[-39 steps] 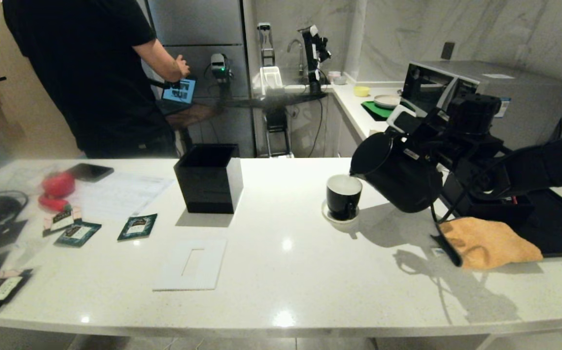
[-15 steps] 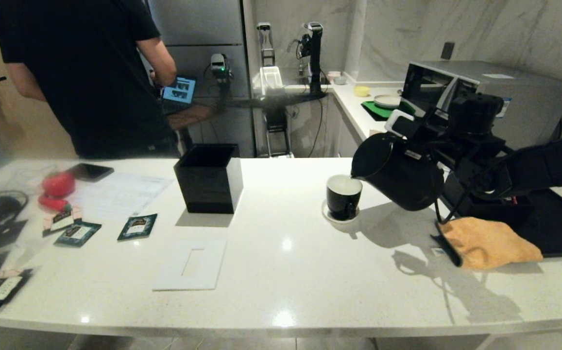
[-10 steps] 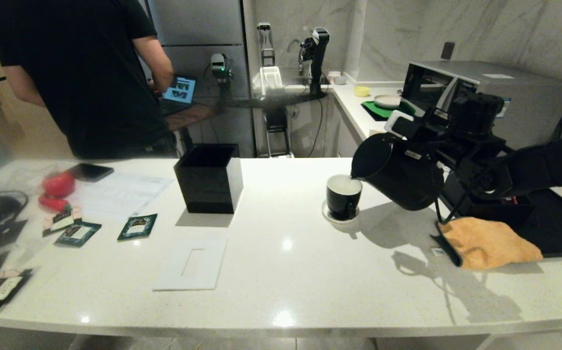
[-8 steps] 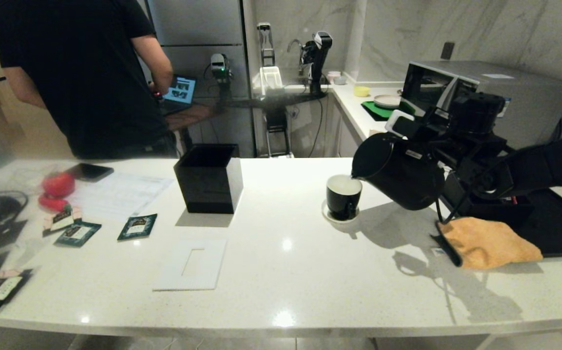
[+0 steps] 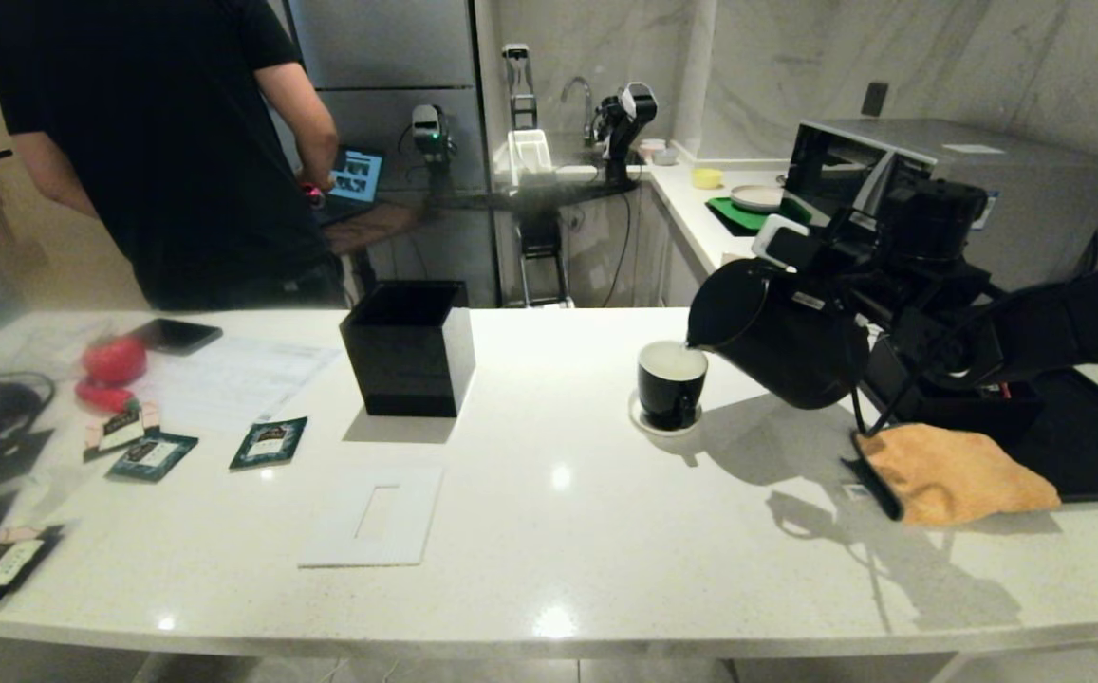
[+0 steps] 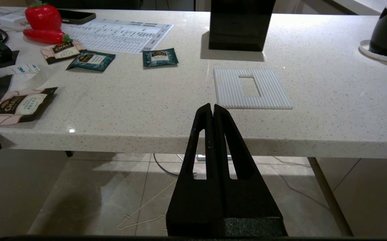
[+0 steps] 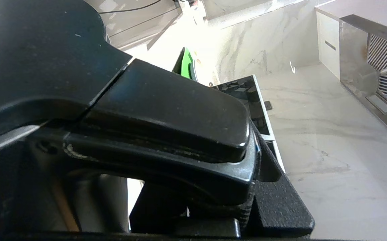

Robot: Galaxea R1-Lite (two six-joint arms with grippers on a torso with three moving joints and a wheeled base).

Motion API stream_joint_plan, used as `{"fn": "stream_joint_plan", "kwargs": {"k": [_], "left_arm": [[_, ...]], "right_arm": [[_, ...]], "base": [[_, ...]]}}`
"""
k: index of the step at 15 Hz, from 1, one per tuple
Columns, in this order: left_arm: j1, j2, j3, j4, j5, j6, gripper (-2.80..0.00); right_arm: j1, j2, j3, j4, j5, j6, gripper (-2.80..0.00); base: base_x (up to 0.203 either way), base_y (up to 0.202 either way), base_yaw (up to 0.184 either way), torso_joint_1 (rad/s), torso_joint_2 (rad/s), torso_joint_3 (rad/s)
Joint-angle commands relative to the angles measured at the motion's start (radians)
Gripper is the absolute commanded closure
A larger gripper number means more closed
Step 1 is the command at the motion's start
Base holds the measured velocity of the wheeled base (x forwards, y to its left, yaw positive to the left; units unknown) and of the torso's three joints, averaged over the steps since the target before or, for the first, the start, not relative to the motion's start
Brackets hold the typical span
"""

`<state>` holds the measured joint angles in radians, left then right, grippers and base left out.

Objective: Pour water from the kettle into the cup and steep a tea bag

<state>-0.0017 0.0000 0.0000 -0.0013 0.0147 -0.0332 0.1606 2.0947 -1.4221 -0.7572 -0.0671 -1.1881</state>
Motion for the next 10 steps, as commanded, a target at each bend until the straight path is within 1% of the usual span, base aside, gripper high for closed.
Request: {"fn": "stream_joint_plan", "kwargs": {"k": [1,10], "left_arm": [[0.0,0.002,0.0,0.0,0.001,-0.001,0.0],[0.0,0.001,0.0,0.0,0.001,-0.001,0.0]], "right_arm": [[0.0,0.001,0.0,-0.005,0.0,-0.007,0.0],[0.0,0.001,0.015,-0.007,0.001,-0.005,0.0]], "base": [[0.0,0.0,0.0,0.0,0.0,0.0],[0.0,0.0,0.0,0.0,0.0,0.0]]}}
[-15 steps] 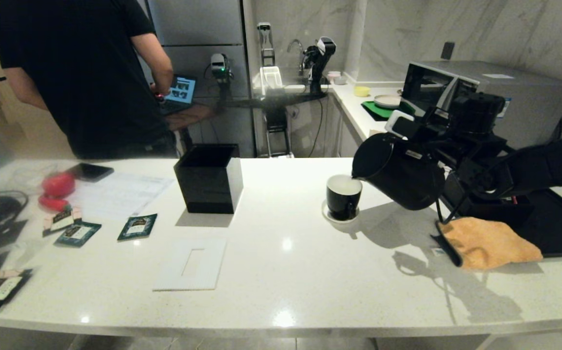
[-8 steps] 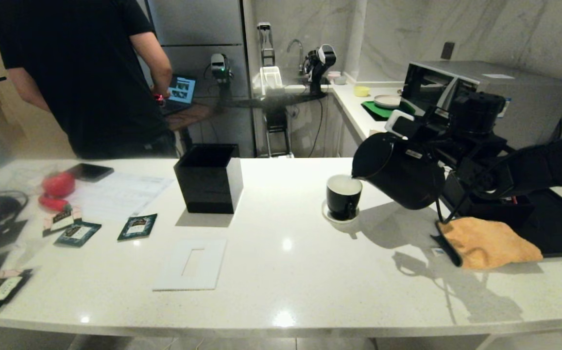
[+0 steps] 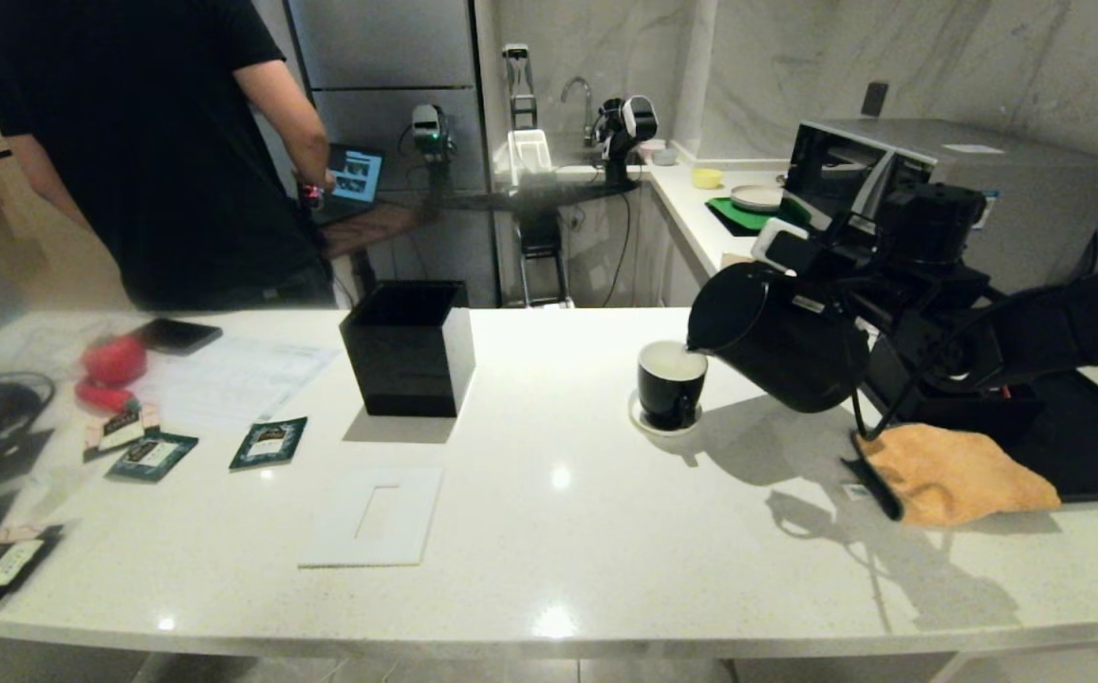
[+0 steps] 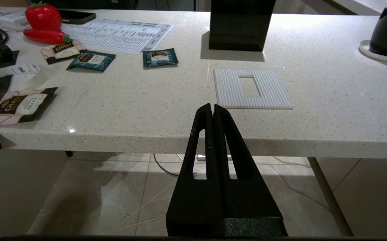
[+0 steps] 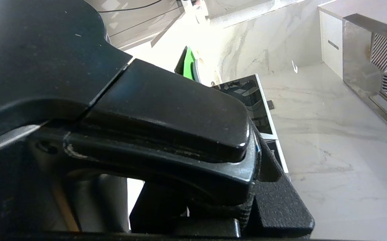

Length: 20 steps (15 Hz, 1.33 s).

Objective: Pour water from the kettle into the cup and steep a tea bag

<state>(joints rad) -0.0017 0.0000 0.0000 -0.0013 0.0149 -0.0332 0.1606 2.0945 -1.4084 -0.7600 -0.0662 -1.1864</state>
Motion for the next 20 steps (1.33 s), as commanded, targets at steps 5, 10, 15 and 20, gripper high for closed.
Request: {"fn": "stream_joint_plan", "kwargs": {"k": [5,10,15,20], "left_arm": [[0.0,0.001,0.0,0.0,0.0,-0.001,0.0],[0.0,0.002,0.0,0.0,0.0,-0.001,0.0],[0.0,0.001,0.0,0.0,0.0,-0.001,0.0],[0.0,0.0,0.0,0.0,0.0,-0.001,0.0]], "right_arm": [[-0.003,-0.008,-0.001,-0.002,0.0,0.004,0.0],[-0.012,-0.034,0.005,0.002,-0.003,0.052,0.0],[-0.012,-0.052,0.021,-0.002,-0.003,0.15,0.0],[-0.015,-0.095,0.079,-0.004,-0.007,0.282,0.0]], "base": [[0.0,0.0,0.0,0.0,0.0,0.0],[0.0,0.0,0.0,0.0,0.0,0.0],[0.0,0.0,0.0,0.0,0.0,0.0],[0.0,0.0,0.0,0.0,0.0,0.0]]}}
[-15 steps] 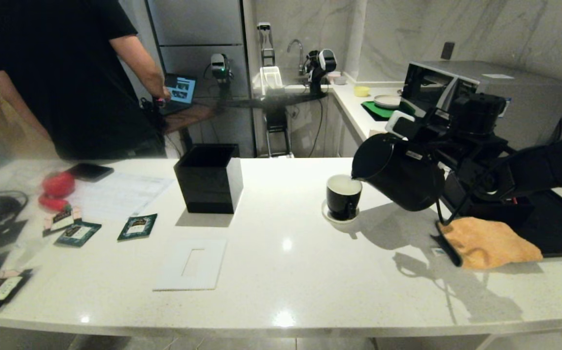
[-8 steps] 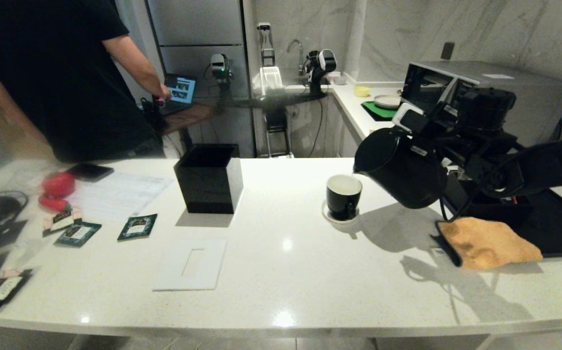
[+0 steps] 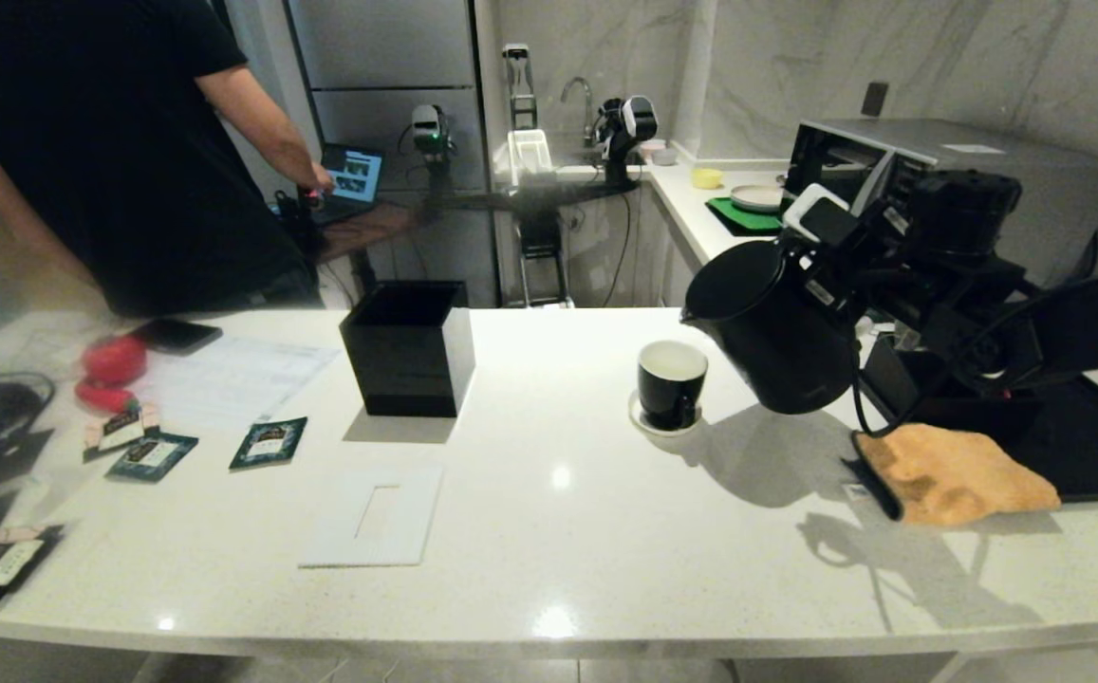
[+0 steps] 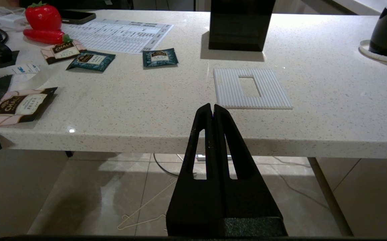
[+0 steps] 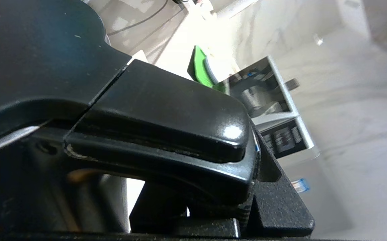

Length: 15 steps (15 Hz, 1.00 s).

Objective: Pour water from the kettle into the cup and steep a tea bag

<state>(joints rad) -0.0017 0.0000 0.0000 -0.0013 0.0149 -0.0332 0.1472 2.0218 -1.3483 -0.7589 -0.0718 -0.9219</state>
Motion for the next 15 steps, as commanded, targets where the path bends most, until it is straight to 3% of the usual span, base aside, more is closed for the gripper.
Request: {"fn": "stream_joint_plan", "kwargs": {"k": [1,8,15], "left_arm": [[0.0,0.002,0.0,0.0,0.0,-0.001,0.0],[0.0,0.002,0.0,0.0,0.0,-0.001,0.0],[0.0,0.001,0.0,0.0,0.0,-0.001,0.0]], "right_arm": [[-0.007,-0.032,0.029,-0.006,-0.002,0.028,0.0],[-0.057,-0.137,0.176,-0.115,0.0,0.136,0.0],[-0.149,-0.228,0.312,-0.118,-0.04,0.352,0.0]], "base": [[0.0,0.0,0.0,0.0,0.0,0.0],[0.0,0.0,0.0,0.0,0.0,0.0],[0.0,0.0,0.0,0.0,0.0,0.0]]}}
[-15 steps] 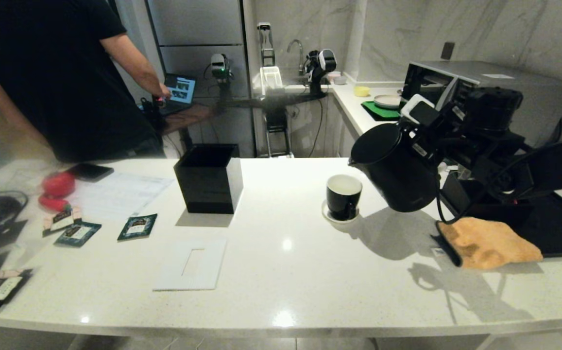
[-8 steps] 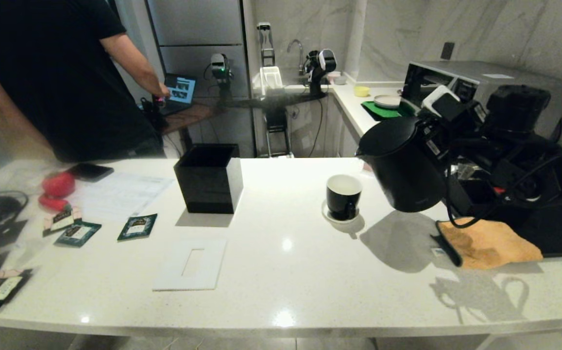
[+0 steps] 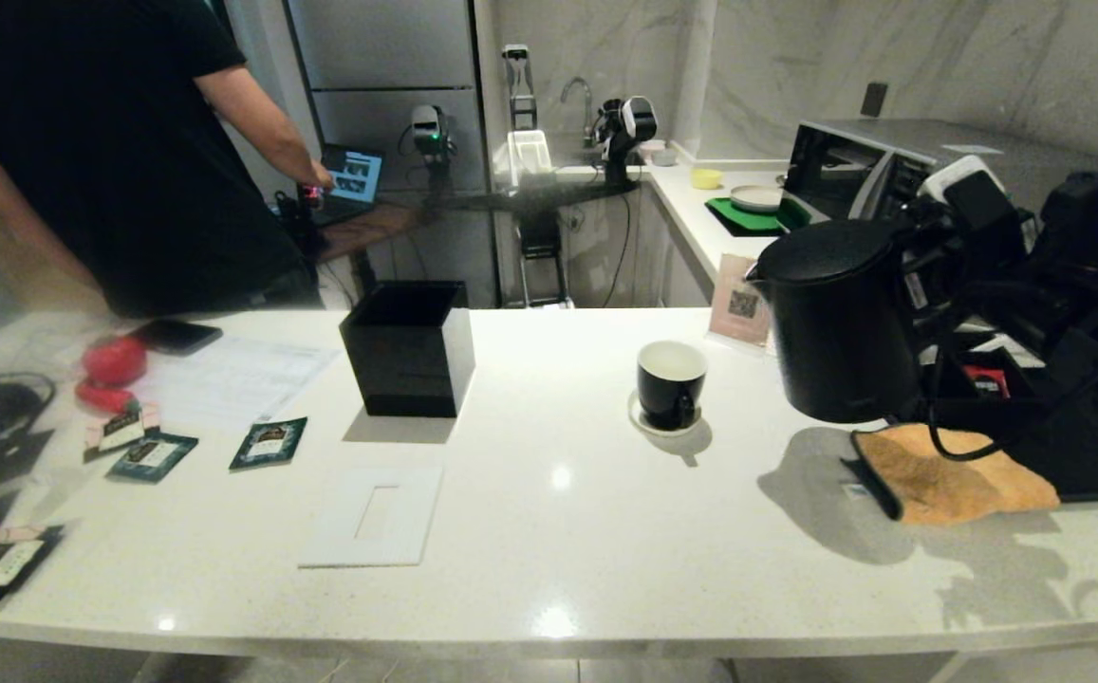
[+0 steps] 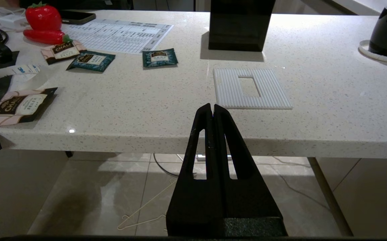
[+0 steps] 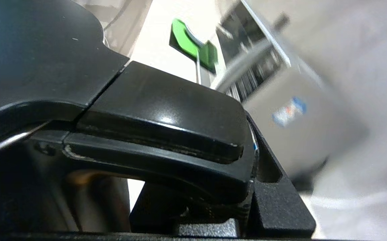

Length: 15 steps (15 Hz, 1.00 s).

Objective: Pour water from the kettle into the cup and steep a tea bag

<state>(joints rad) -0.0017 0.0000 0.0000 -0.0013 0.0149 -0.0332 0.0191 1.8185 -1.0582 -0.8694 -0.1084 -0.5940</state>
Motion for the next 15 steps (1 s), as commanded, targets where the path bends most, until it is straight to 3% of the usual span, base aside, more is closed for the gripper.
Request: {"fn": "stream_joint_plan", "kwargs": {"k": [1,6,9,15], "left_arm": [[0.0,0.002,0.0,0.0,0.0,-0.001,0.0],[0.0,0.002,0.0,0.0,0.0,-0.001,0.0],[0.0,0.002,0.0,0.0,0.0,-0.001,0.0],[0.0,0.002,0.0,0.0,0.0,-0.001,0.0]], "right_arm": [[-0.032,-0.029,0.027,-0.007,-0.004,0.051,0.0],[-0.105,-0.065,0.028,0.003,-0.005,0.202,0.0],[-0.169,-0.079,0.038,0.006,-0.023,0.251,0.0],[-0.362,-0.11,0.056,0.007,-0.024,0.366,0.0]], "base": [[0.0,0.0,0.0,0.0,0.0,0.0],[0.0,0.0,0.0,0.0,0.0,0.0],[0.0,0.0,0.0,0.0,0.0,0.0],[0.0,0.0,0.0,0.0,0.0,0.0]]}}
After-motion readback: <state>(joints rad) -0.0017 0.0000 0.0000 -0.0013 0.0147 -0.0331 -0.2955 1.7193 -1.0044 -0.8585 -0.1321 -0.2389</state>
